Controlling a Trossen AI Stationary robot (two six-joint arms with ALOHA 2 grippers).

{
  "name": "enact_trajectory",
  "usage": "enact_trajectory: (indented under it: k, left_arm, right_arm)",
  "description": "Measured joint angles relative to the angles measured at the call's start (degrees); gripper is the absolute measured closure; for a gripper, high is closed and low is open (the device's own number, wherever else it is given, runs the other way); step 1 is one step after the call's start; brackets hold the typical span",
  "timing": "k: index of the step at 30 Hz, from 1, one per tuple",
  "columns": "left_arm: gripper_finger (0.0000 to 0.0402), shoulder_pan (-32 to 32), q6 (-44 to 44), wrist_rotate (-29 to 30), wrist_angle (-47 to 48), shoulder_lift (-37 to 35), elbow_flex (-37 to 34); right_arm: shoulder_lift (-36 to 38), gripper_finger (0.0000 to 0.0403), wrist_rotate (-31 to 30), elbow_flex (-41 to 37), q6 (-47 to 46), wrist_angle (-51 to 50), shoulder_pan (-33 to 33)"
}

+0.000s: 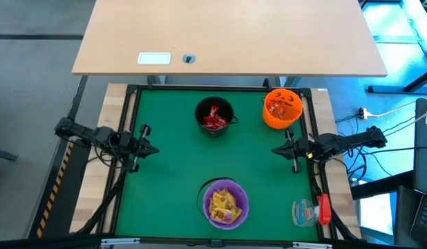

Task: Sort candy
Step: Return to Home Position

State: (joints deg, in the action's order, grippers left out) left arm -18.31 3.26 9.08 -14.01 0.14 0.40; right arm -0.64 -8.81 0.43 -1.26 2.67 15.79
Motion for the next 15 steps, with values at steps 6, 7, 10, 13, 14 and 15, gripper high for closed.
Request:
enact_trajectory:
  k: [6, 7, 10, 13, 14, 15]
  left_arm:
    - [0.0401, 0.0, 0.0, 0.9, 0.6, 0.1, 0.0]
    - [0.0401, 0.0, 0.0, 0.9, 0.6, 0.1, 0.0]
    - [0.0401, 0.0, 0.0, 0.9, 0.6, 0.1, 0.0]
    - [0.0401, 0.0, -0.1, 0.9, 0.6, 0.1, 0.0]
    - [0.0401, 0.0, -0.1, 0.9, 0.6, 0.1, 0.0]
    - [0.0401, 0.0, -0.1, 0.9, 0.6, 0.1, 0.0]
  right_arm:
    - [-0.2, 0.0402, 2.9, 0.0, -5.5, -0.7, 0.0]
    - [-0.2, 0.0402, 1.3, 0.0, -4.4, -0.4, 0.0]
    - [-0.2, 0.0402, -0.9, 0.0, -0.3, -0.1, -0.1]
    - [-0.2, 0.0402, -0.8, 0.0, 0.1, -0.1, -0.1]
    - [-0.2, 0.0402, -0.7, 0.0, 0.1, -0.1, -0.1]
    - [-0.2, 0.0402, -0.6, 0.0, 0.1, -0.1, -0.1]
